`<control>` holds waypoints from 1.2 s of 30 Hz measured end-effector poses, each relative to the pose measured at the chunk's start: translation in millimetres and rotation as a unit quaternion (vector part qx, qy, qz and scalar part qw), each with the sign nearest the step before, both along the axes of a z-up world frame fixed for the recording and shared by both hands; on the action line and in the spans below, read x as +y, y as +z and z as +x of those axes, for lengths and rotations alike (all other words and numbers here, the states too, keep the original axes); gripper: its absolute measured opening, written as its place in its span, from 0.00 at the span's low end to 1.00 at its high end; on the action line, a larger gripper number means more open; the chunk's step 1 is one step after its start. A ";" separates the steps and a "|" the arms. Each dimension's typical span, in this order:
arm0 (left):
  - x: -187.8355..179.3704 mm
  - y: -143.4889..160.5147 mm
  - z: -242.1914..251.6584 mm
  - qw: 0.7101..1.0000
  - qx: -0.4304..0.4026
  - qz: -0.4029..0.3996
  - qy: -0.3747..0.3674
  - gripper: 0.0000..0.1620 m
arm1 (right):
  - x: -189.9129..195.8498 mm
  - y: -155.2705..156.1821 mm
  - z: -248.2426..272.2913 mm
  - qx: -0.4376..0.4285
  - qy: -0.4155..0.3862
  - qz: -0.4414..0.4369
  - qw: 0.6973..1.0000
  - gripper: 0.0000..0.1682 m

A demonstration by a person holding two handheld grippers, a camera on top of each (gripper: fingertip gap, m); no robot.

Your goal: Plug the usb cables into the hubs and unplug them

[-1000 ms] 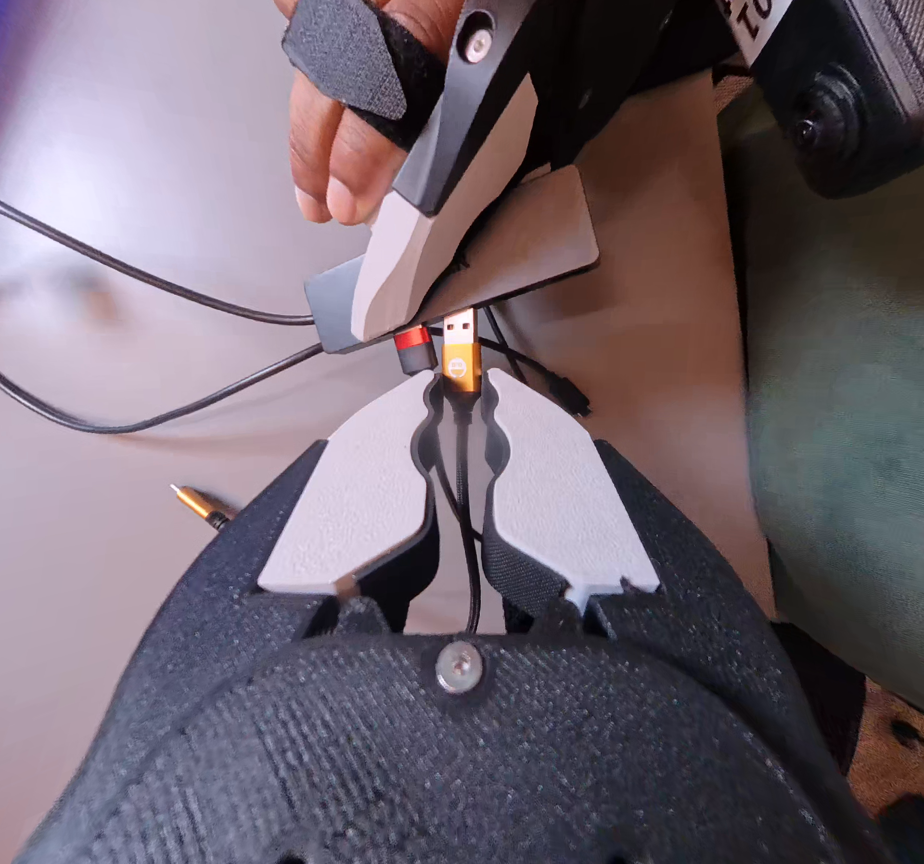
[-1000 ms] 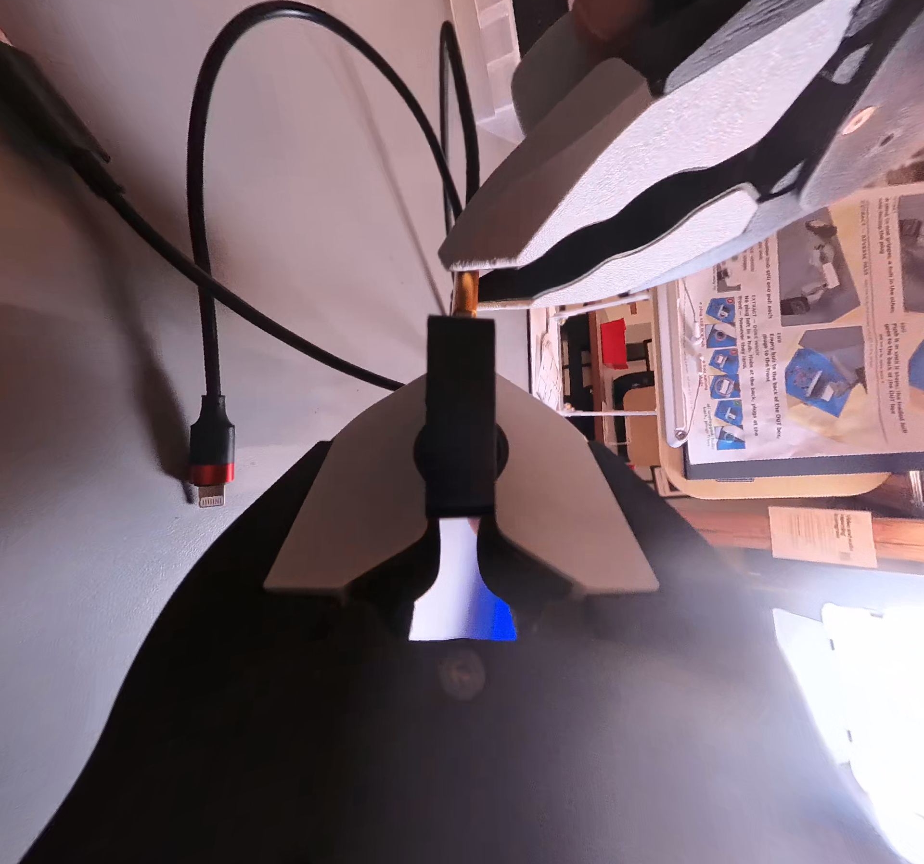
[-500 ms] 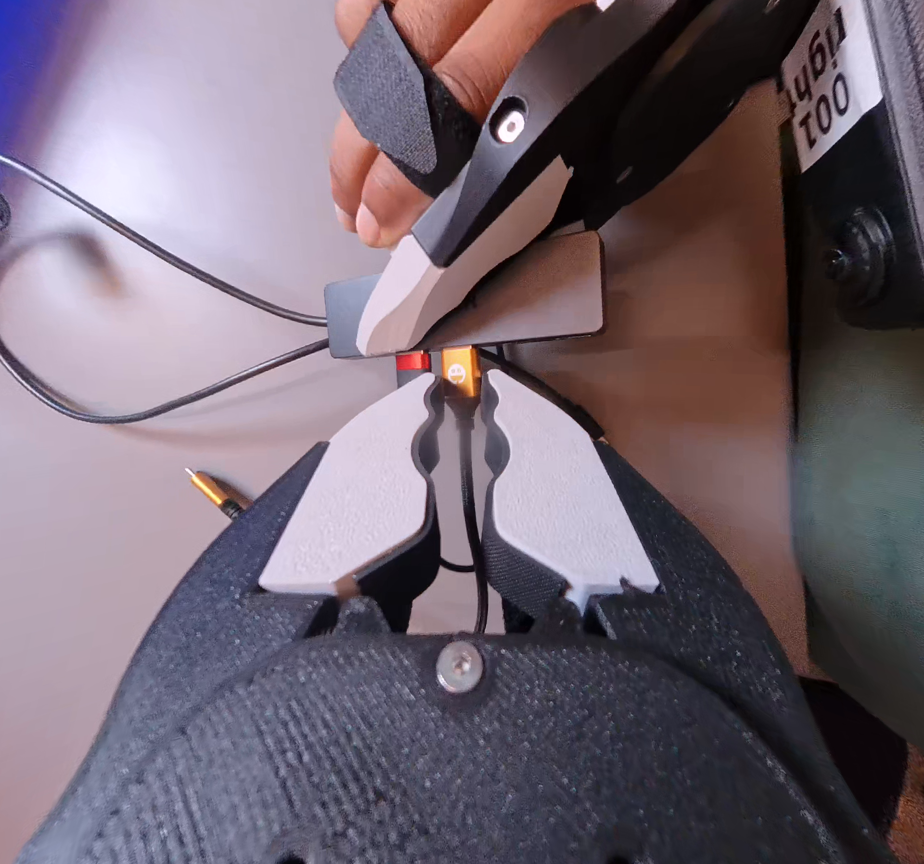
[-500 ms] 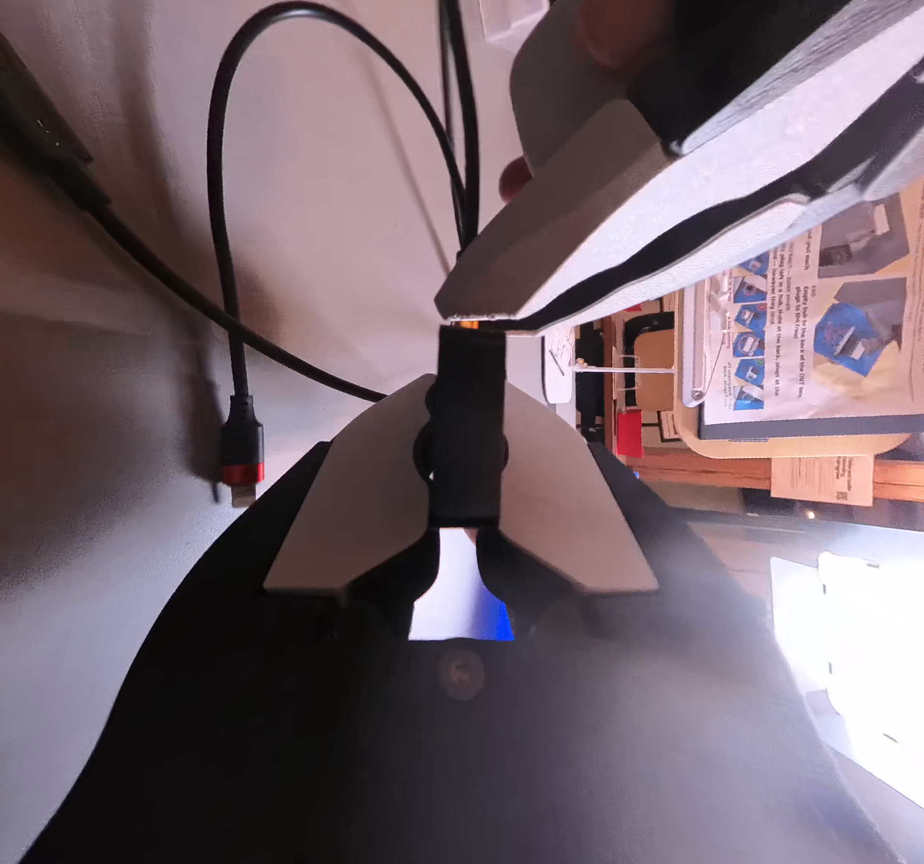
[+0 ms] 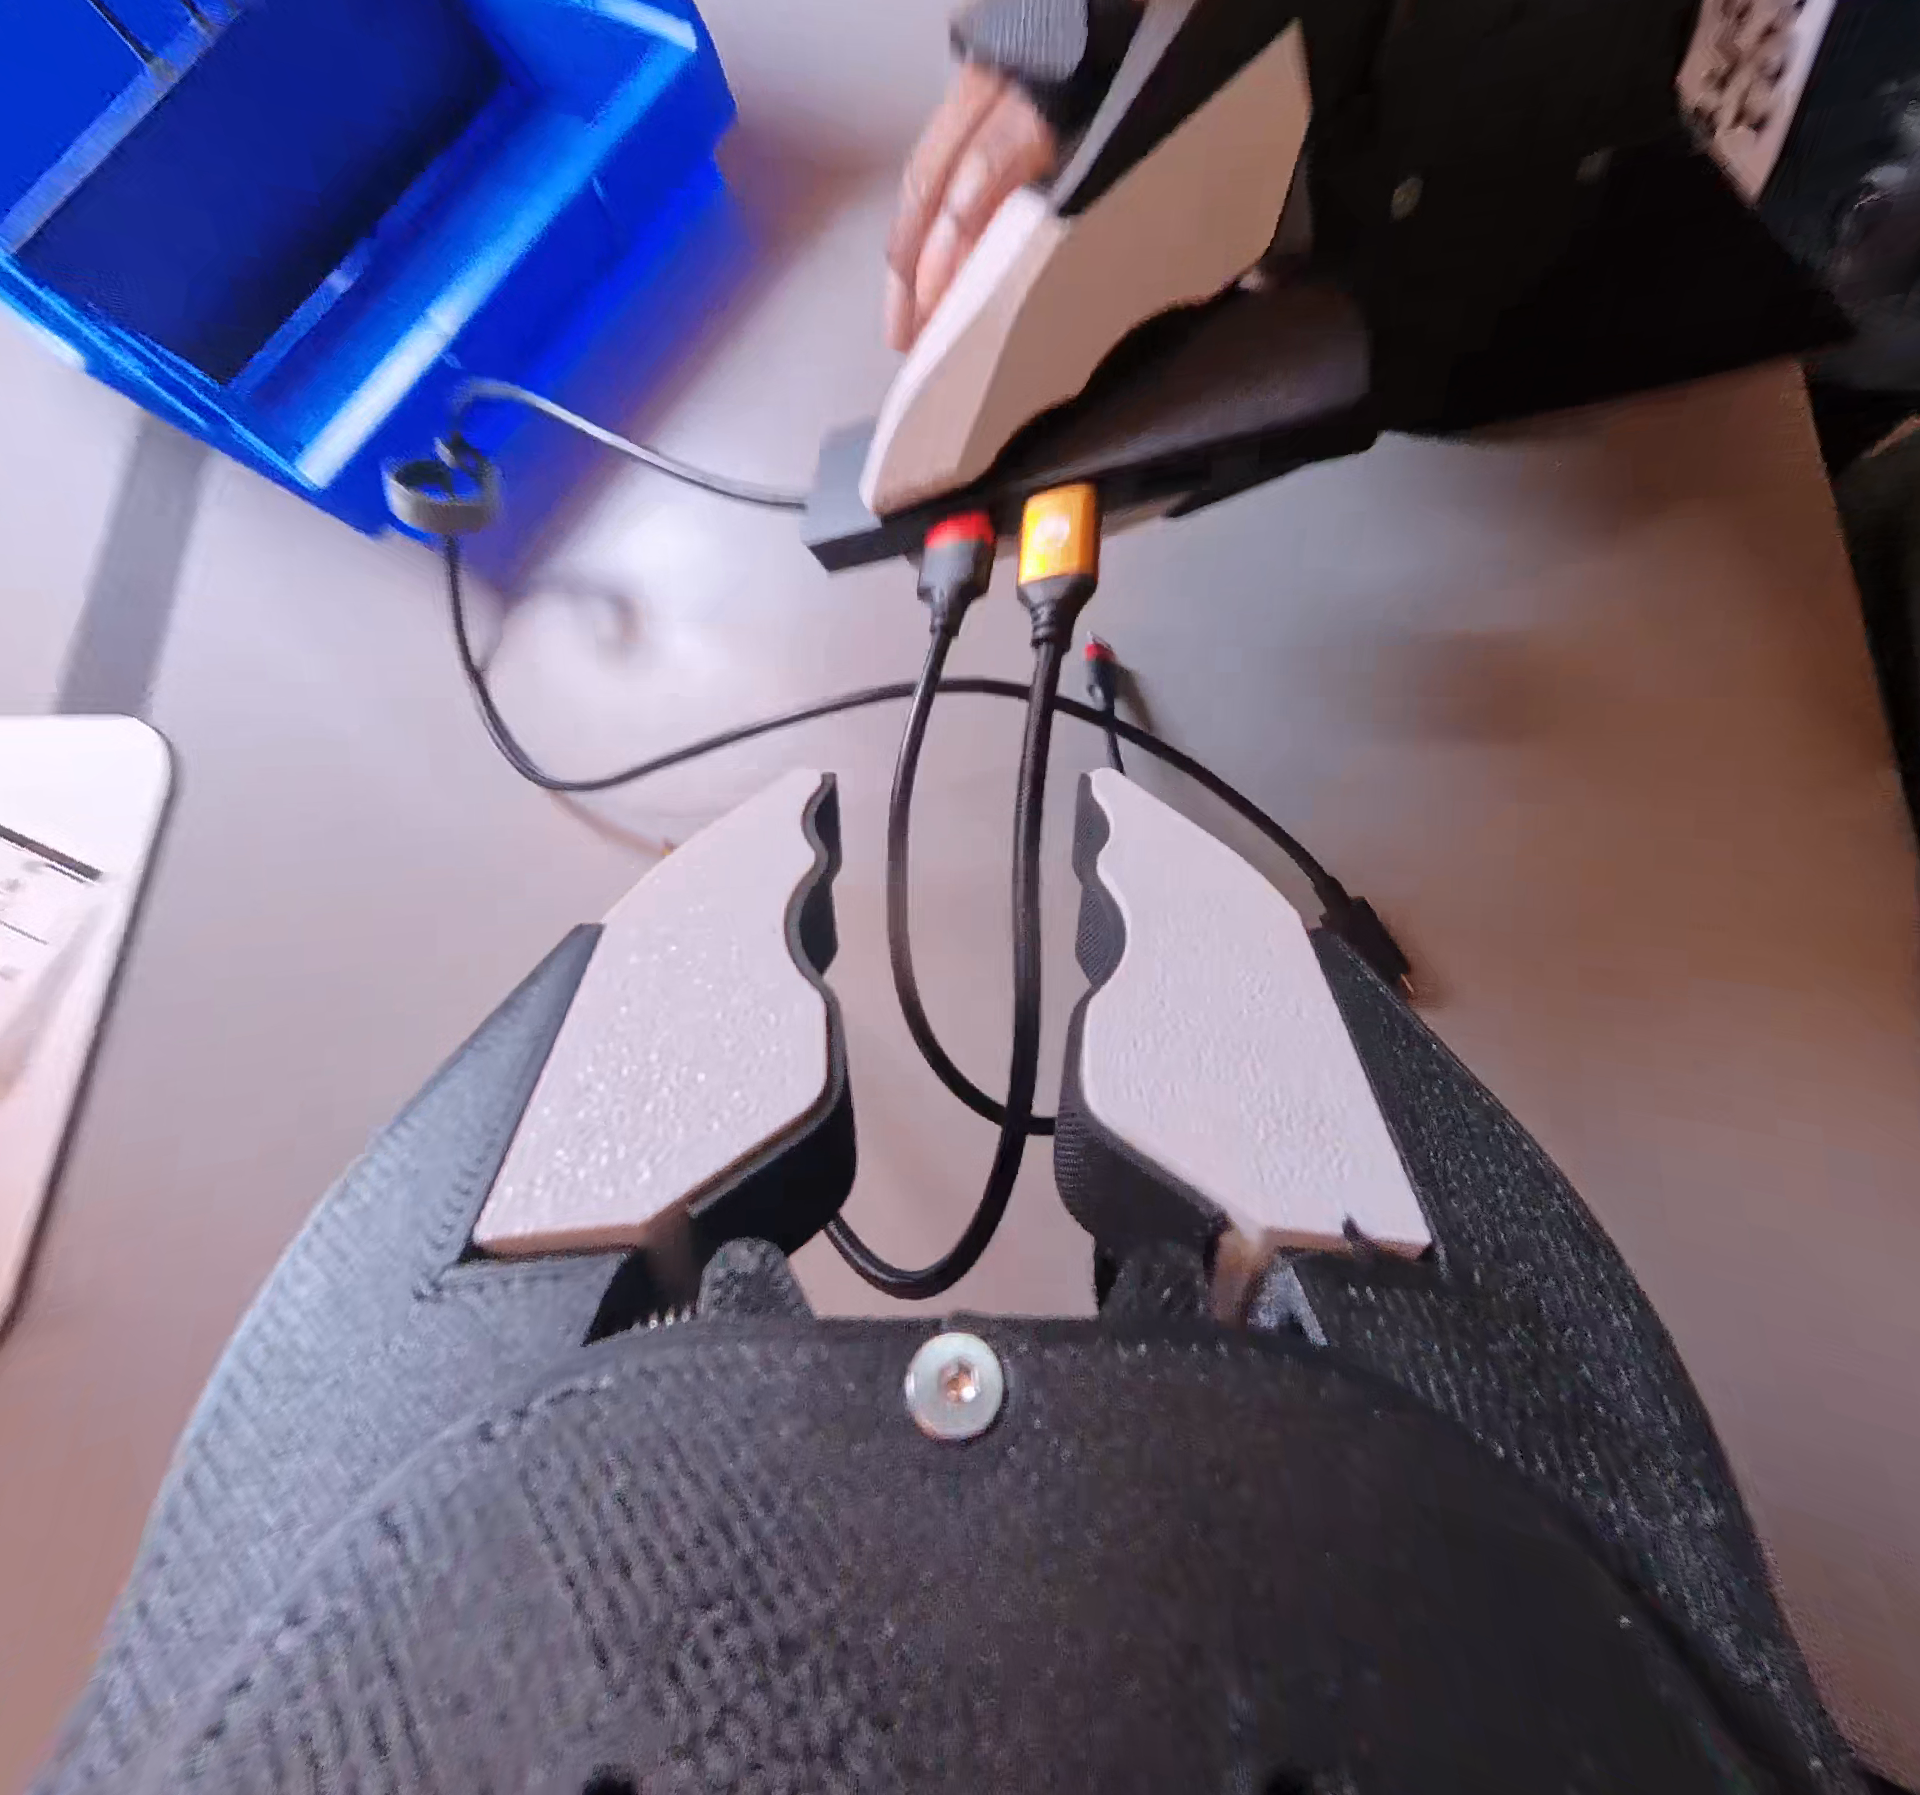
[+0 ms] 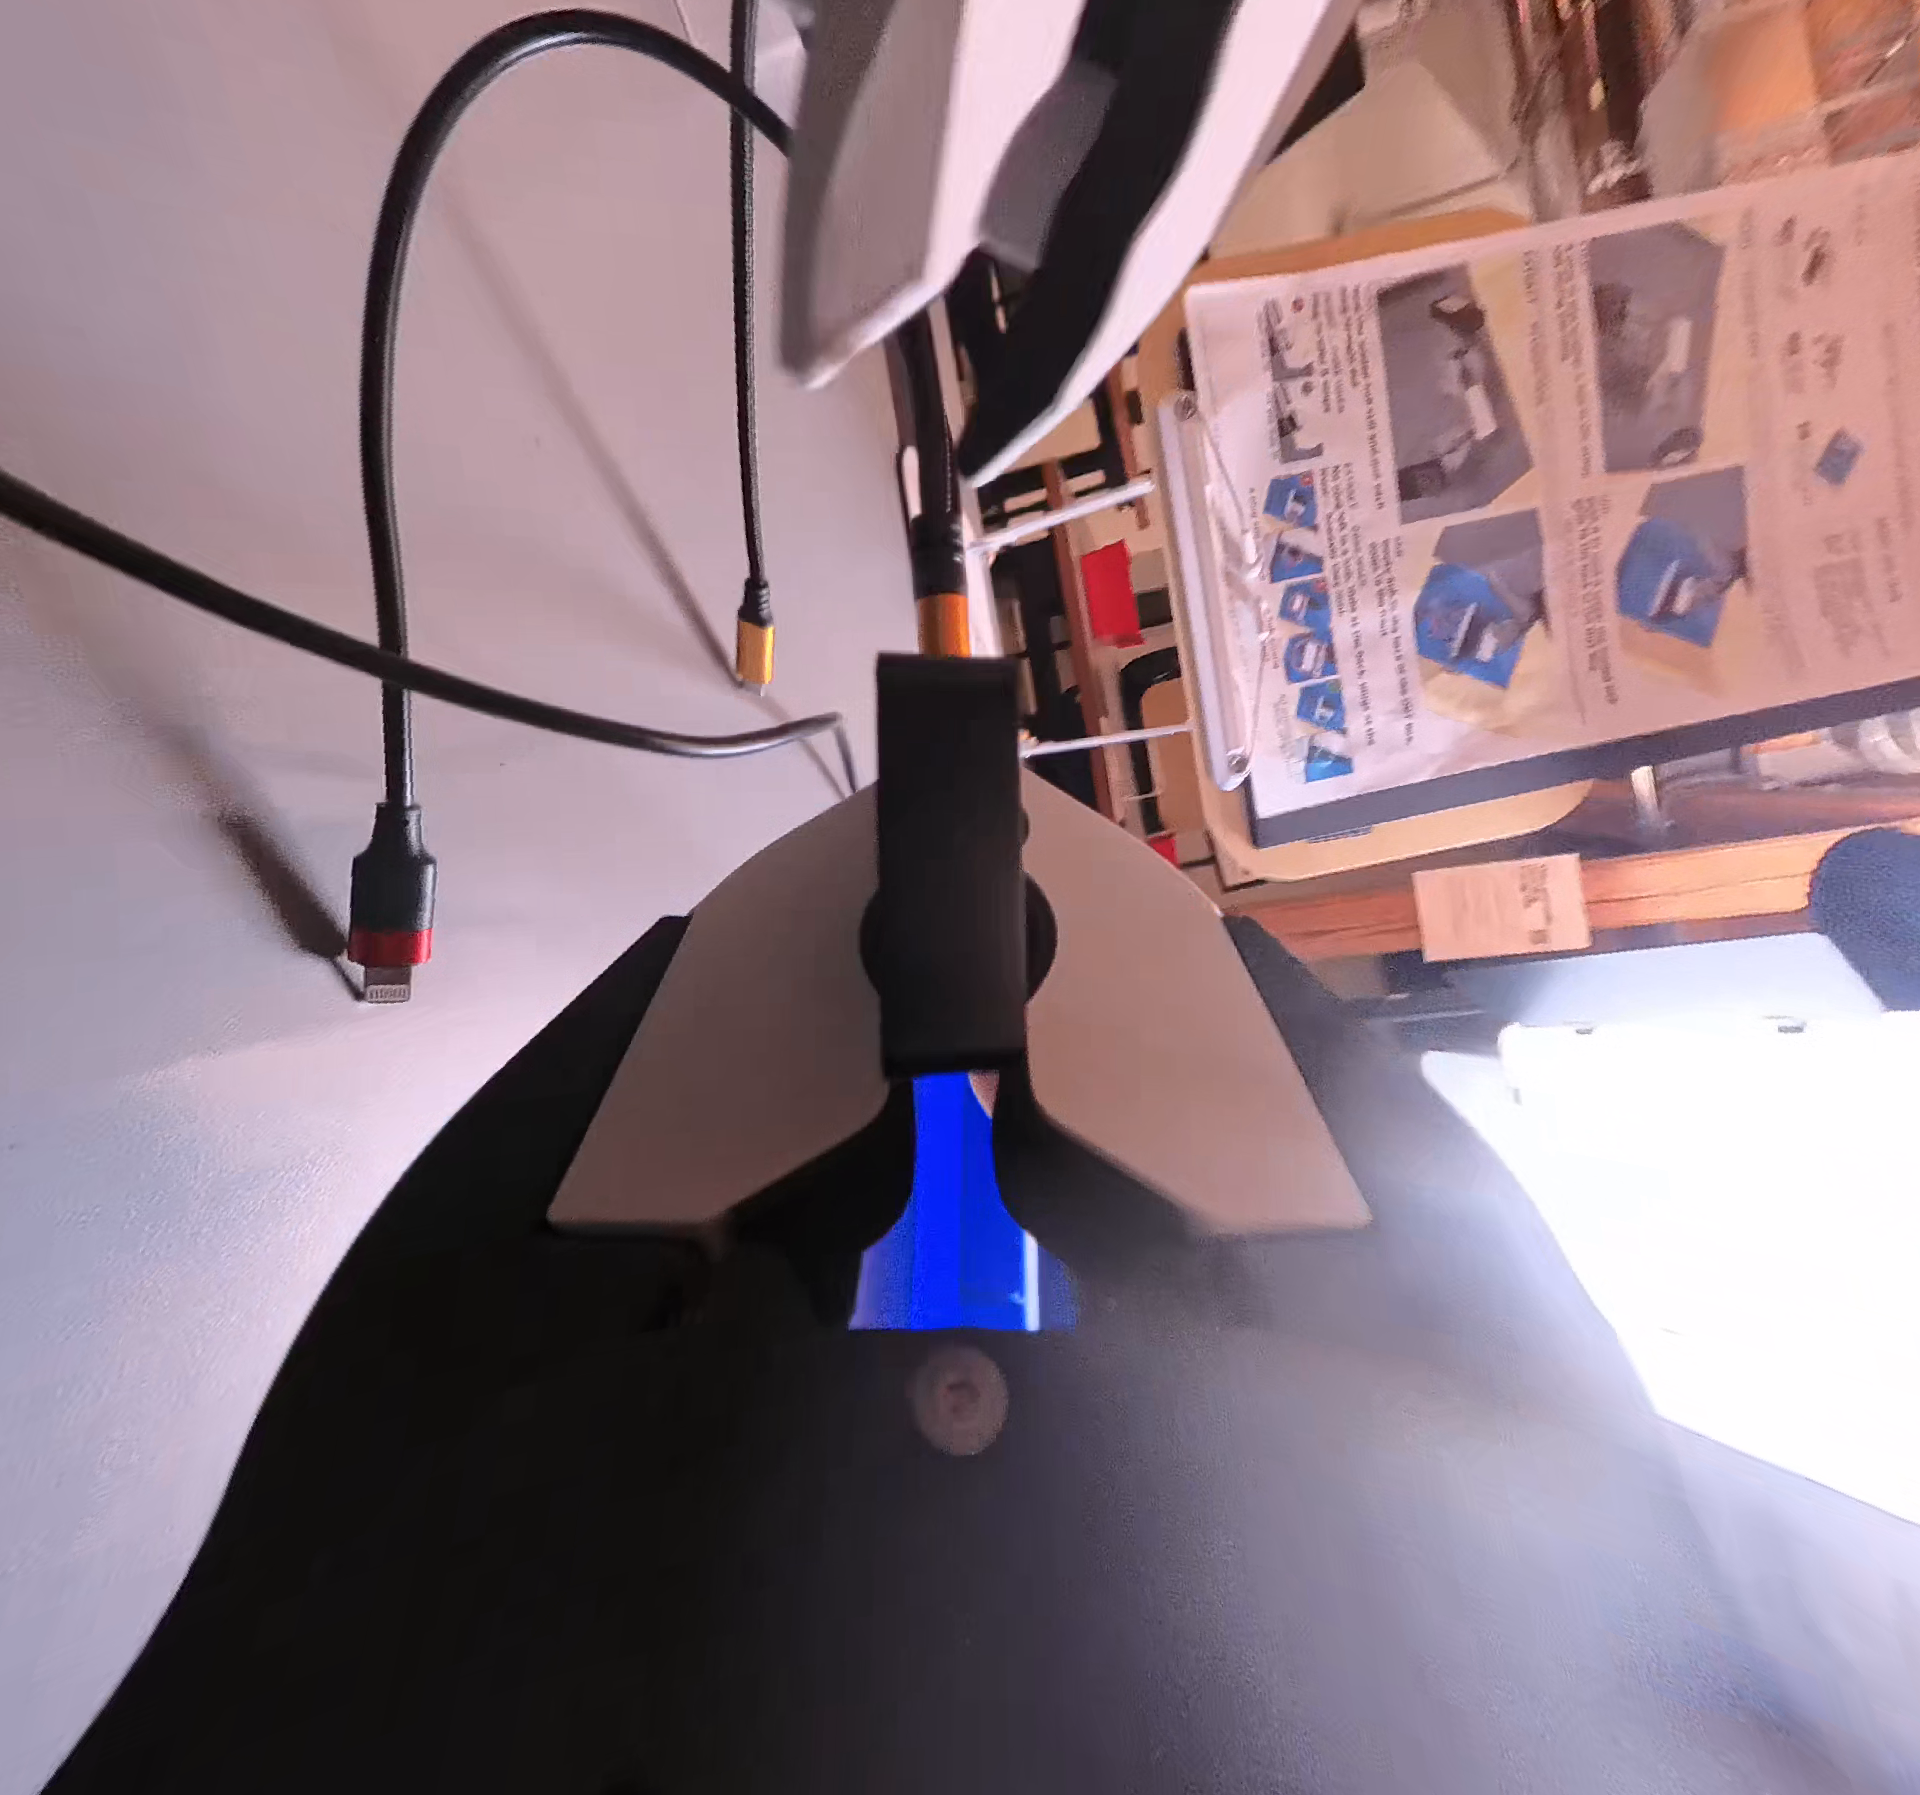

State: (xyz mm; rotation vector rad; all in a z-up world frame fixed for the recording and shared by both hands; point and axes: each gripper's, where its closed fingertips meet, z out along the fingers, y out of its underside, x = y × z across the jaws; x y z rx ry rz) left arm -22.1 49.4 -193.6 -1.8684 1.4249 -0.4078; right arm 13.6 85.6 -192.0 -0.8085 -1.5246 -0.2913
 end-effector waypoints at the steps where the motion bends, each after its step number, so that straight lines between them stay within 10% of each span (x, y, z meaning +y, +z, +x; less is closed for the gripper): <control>1: 0.2 -8.7 -2.1 1.000 0.010 -0.008 0.003 0.27 | -3.7 1.8 -2.7 -0.002 0.011 0.017 1.000 0.07; 4: -1.2 -17.4 -2.3 1.000 0.019 0.002 -0.010 0.02 | -7.7 -0.4 -6.0 -0.011 0.017 0.037 0.999 0.07; 11: 5.2 -12.9 -11.7 0.999 0.027 0.037 0.009 0.00 | -20.6 -22.5 -8.9 0.001 0.063 -0.169 0.984 0.17; 18: 3.7 -6.1 -22.6 0.998 0.025 0.054 0.018 0.00 | -66.9 34.5 -0.7 0.088 0.194 -0.579 0.787 0.36; 24: -4.9 -3.6 -8.1 0.995 0.039 0.087 -0.003 0.00 | -54.0 19.7 -35.2 -0.008 0.075 -0.545 0.835 0.32; 27: -6.4 0.8 -10.1 0.994 0.044 0.105 -0.002 0.00 | -56.8 10.3 -47.2 -0.055 0.066 -0.509 0.857 0.12; 36: 1.3 88.4 -52.6 0.951 -0.243 0.171 0.082 0.18 | -16.9 75.6 -21.4 0.032 0.048 -0.466 0.883 0.07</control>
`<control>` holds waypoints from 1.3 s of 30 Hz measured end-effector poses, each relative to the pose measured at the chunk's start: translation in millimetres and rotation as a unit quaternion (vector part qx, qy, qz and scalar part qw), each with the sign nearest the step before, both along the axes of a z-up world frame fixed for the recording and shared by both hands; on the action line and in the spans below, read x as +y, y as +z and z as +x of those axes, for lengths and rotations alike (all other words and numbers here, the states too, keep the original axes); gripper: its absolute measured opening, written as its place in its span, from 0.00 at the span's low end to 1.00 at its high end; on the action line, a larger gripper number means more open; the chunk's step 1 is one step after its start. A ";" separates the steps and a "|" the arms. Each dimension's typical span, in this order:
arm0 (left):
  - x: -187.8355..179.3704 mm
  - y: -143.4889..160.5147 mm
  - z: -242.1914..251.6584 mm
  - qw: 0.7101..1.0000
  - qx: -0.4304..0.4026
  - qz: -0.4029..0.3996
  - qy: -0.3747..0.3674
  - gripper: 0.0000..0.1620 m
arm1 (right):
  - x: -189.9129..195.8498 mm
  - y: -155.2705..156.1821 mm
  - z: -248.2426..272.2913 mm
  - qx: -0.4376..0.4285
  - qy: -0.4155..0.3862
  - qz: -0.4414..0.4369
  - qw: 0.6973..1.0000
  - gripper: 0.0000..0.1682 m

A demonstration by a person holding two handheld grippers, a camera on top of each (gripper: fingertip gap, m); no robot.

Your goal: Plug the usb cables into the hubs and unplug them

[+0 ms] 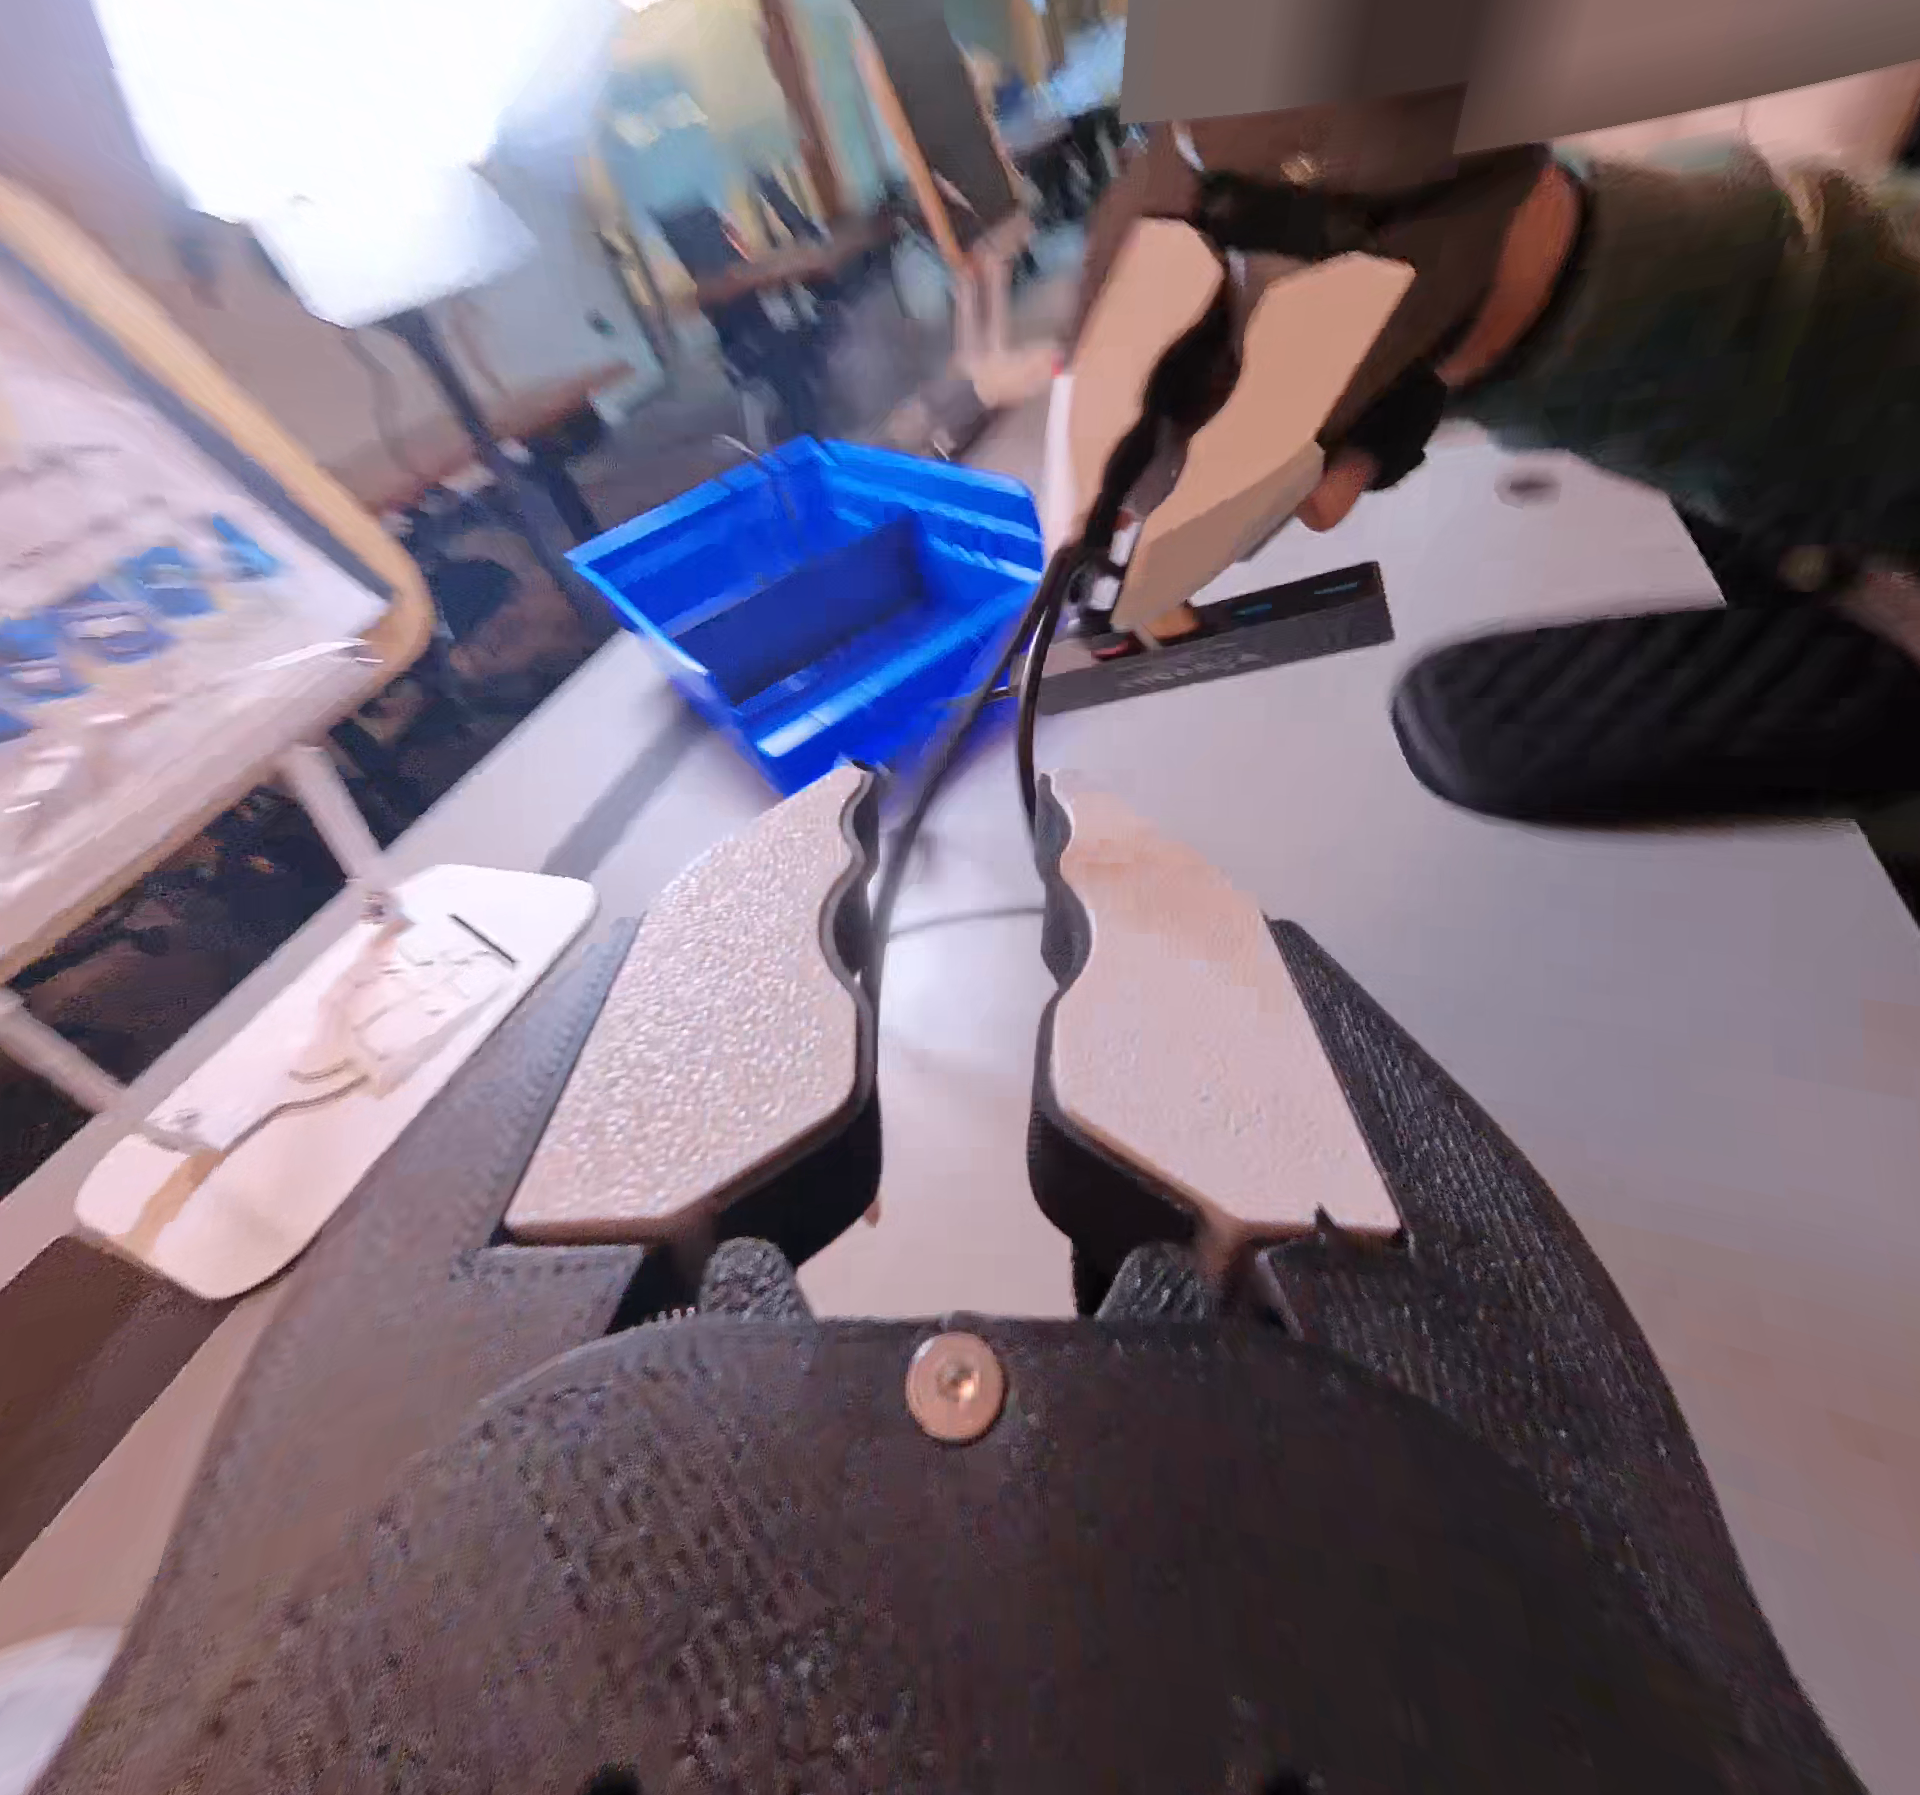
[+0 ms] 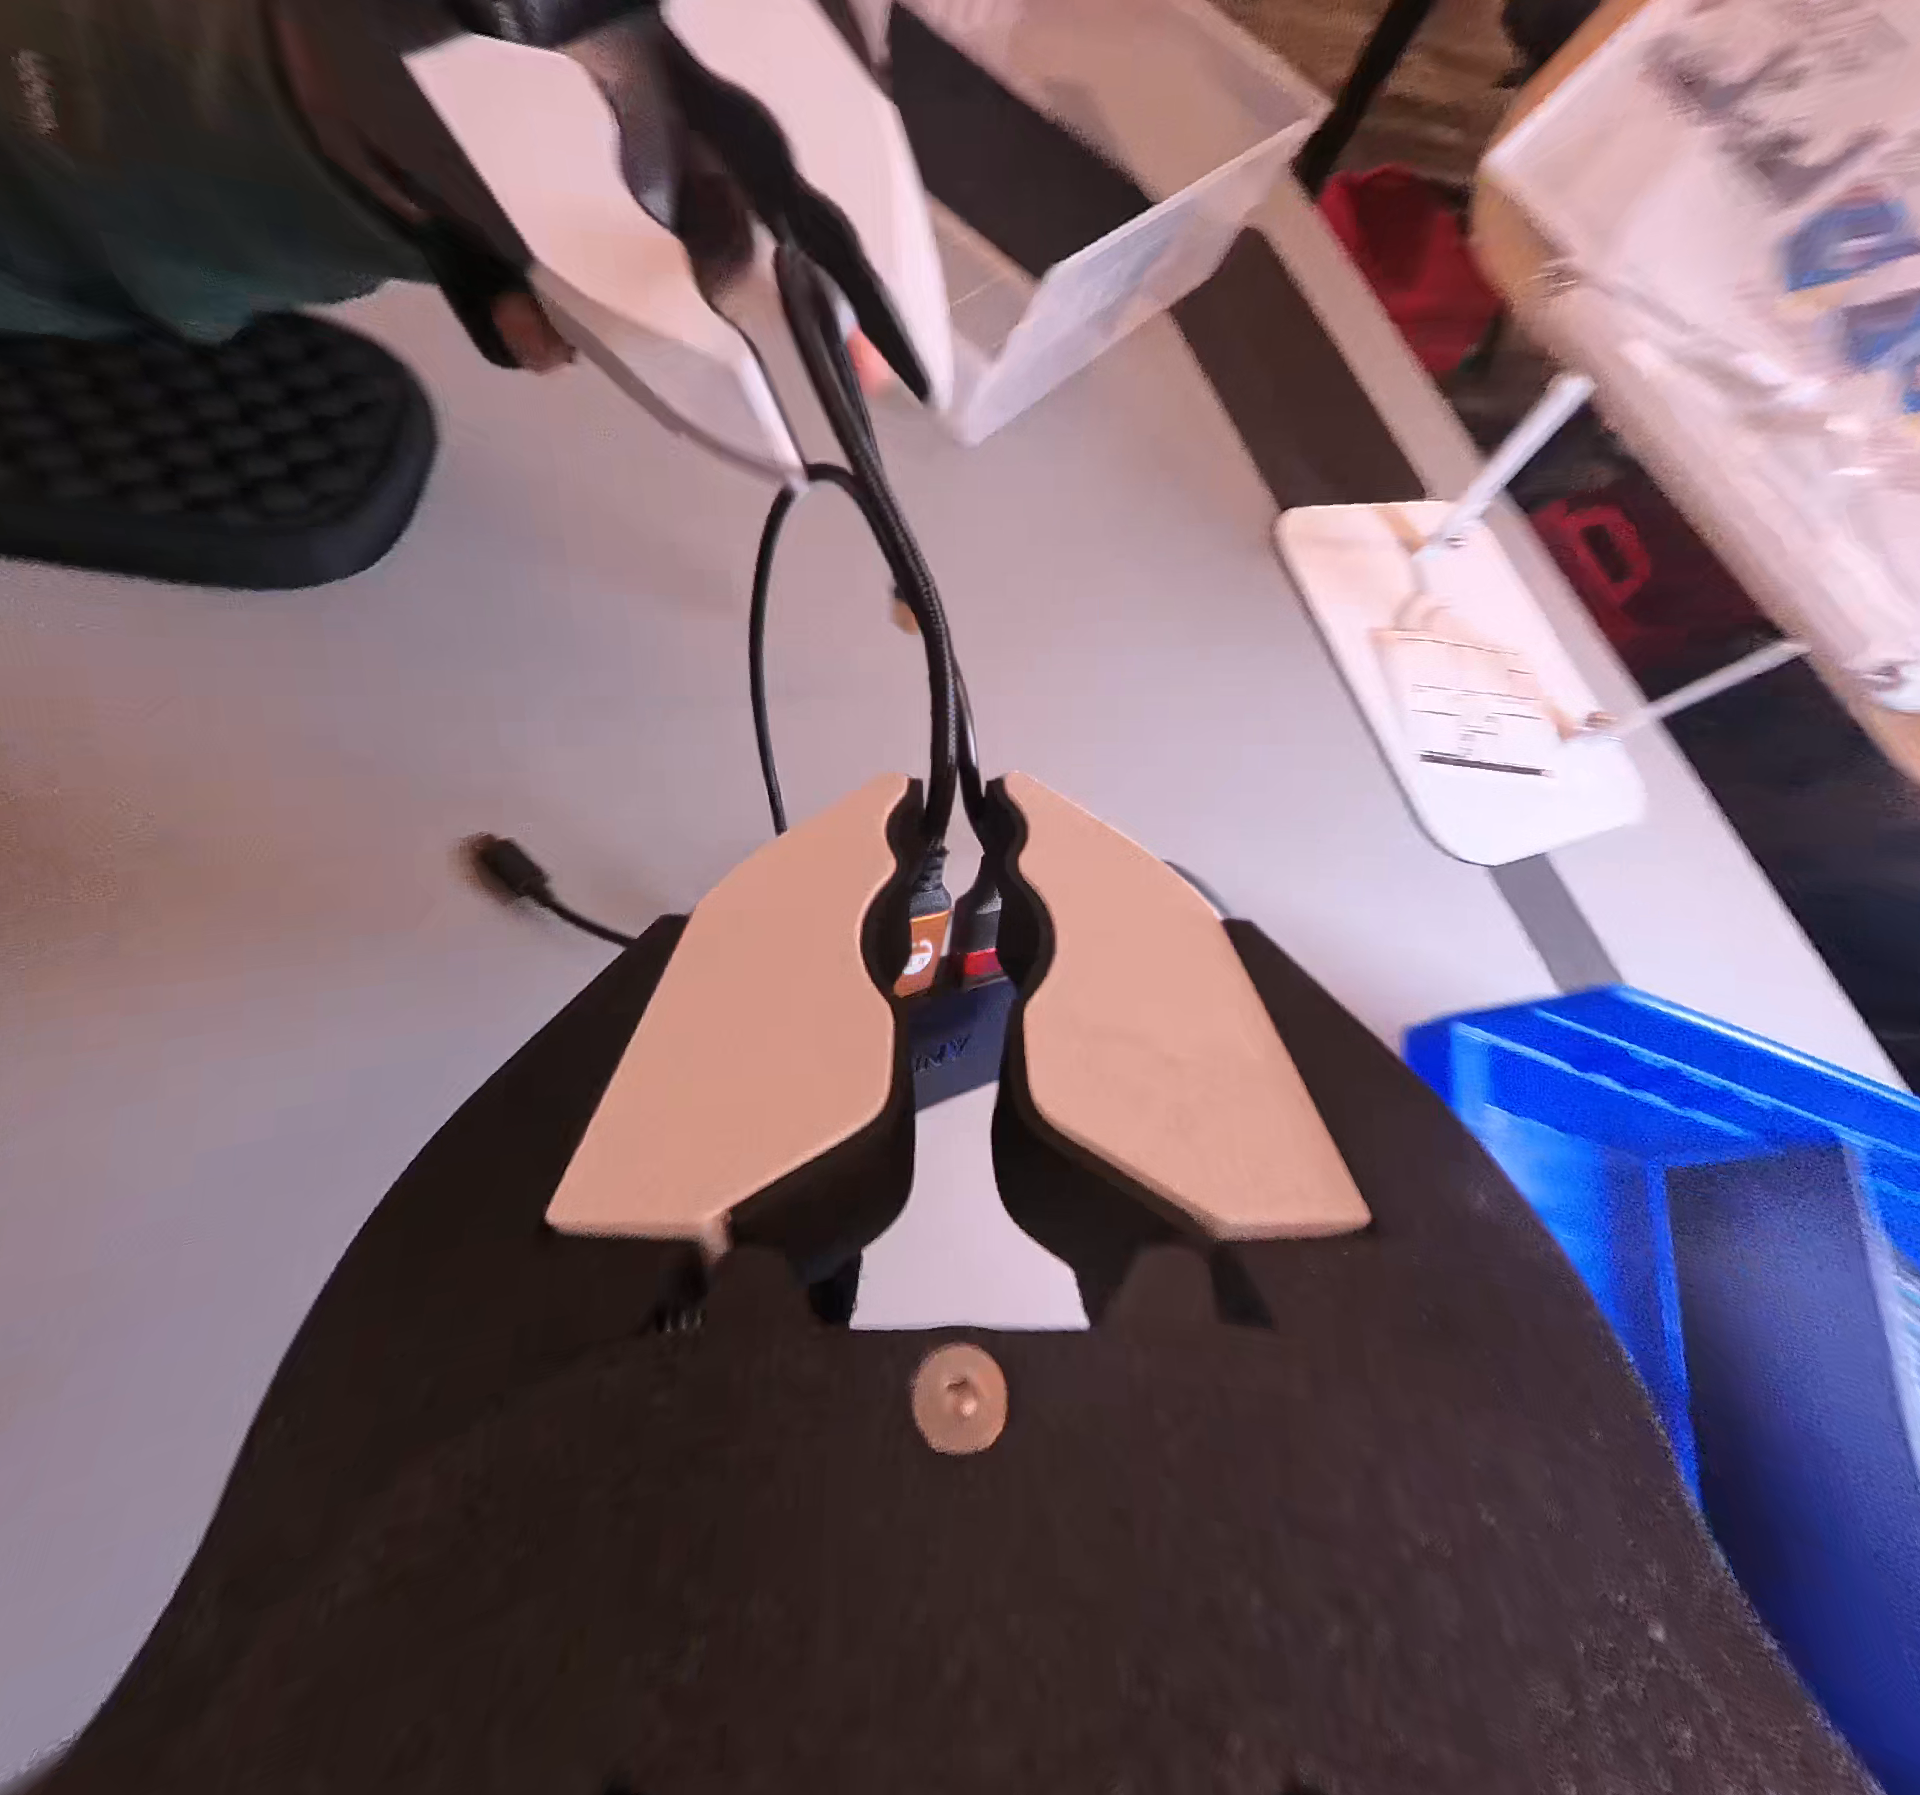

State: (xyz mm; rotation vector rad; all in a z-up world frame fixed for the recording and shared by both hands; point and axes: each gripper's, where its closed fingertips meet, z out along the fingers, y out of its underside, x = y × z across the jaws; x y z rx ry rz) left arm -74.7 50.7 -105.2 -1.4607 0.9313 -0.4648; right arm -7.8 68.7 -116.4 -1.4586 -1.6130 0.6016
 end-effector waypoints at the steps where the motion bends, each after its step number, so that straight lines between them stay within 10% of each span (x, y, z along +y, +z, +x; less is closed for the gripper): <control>1: 2.2 10.4 -13.2 0.999 -0.037 0.013 0.022 0.18 | 9.9 13.1 7.9 0.015 -0.015 0.006 1.000 0.06; 9: 0.9 -21.7 -65.7 0.992 -0.089 -0.024 0.088 0.16 | 107.8 120.5 67.4 0.097 -0.140 0.096 0.981 0.03; 17: 3.1 -61.6 -67.3 0.992 -0.053 -0.067 0.092 0.15 | 235.7 165.3 108.9 0.009 -0.250 0.279 0.927 0.03; 27: 14.5 -88.2 -76.5 0.988 -0.050 -0.107 0.099 0.14 | 377.0 22.0 149.0 -0.194 -0.305 0.202 0.910 0.03; 39: 16.9 -115.5 -69.7 0.986 -0.022 -0.145 0.080 0.13 | 402.3 -111.4 173.7 -0.463 -0.264 0.105 0.840 0.06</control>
